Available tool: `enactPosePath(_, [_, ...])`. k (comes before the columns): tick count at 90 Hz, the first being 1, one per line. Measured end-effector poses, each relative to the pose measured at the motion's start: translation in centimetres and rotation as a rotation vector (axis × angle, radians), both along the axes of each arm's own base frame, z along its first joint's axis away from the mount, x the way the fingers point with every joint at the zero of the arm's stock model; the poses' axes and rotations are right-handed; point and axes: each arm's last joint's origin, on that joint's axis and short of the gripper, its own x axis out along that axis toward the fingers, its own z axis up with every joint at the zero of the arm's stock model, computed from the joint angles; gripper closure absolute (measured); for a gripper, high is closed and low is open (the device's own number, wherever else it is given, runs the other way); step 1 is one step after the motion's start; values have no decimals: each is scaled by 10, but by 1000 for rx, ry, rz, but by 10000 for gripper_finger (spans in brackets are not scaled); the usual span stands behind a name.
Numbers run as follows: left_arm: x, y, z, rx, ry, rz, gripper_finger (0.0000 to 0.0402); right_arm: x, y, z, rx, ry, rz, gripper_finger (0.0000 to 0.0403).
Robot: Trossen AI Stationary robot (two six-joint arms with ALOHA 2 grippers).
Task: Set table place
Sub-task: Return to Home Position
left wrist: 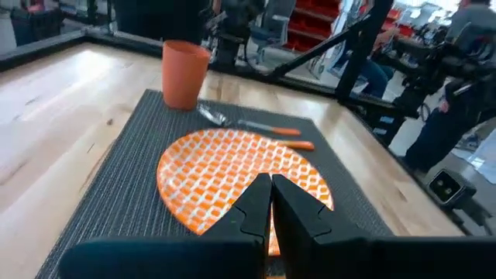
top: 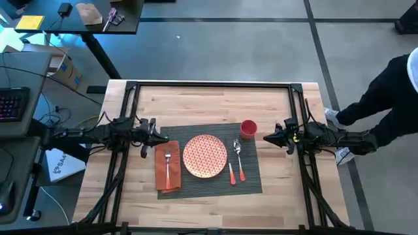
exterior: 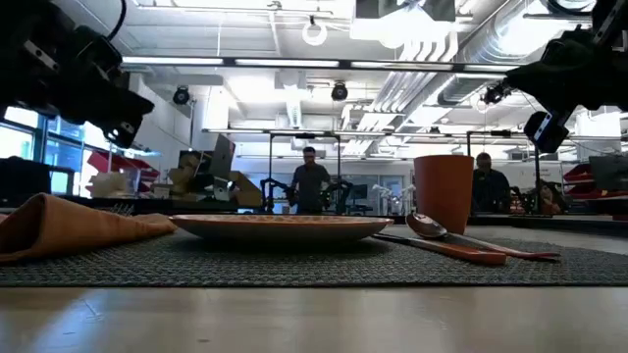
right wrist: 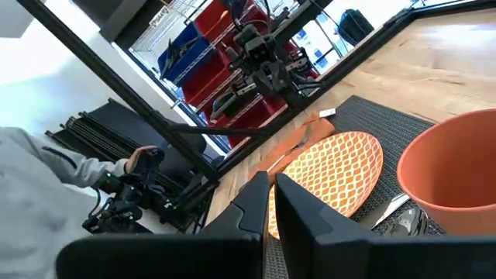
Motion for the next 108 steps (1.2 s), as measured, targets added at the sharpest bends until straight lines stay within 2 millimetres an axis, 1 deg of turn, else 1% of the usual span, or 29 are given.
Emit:
enactPosePath(44, [-11, -1, 16, 19, -193, 0, 402, 0, 0, 0, 0, 0, 0, 396])
enactPosePath(56, [-11, -1, 17, 20, -201, -1, 402, 0, 0, 0, -2, 0, 0, 396])
enactPosePath(90, [-11, -1, 17, 20, -201, -1, 402, 0, 0, 0, -422, -30, -6, 396])
enactPosePath(101, [-11, -1, 17, 21, -201, -1, 402, 0, 0, 0, -504, -36, -7, 396])
enactPosePath(108, [-11, -1, 17, 20, -201, -1, 402, 0, 0, 0, -526, -38, -7, 396])
